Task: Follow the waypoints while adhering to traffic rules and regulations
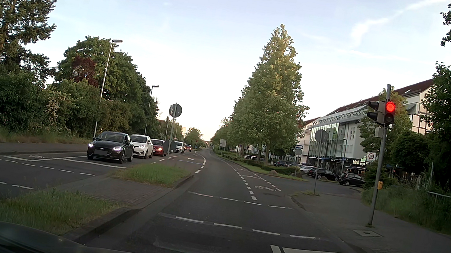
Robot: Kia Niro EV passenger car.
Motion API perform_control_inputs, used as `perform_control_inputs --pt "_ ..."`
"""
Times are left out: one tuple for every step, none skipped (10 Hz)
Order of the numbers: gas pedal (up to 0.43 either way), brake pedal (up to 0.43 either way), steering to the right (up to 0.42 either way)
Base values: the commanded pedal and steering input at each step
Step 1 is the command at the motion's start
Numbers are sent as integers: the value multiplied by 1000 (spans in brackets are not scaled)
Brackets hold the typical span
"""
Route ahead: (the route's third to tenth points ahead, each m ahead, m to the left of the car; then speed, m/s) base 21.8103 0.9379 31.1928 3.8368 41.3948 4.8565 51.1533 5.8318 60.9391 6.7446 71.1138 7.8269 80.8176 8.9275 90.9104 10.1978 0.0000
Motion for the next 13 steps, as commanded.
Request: perform_control_inputs --pt "0 415 11" --pt "0 415 11" --pt "0 415 11" --pt "0 415 11" --pt "0 415 11" --pt "0 415 11" --pt "0 415 11" --pt "0 415 11" --pt "0 415 11" --pt "0 415 11" --pt "0 415 11" --pt "0 415 11" --pt "0 415 11"
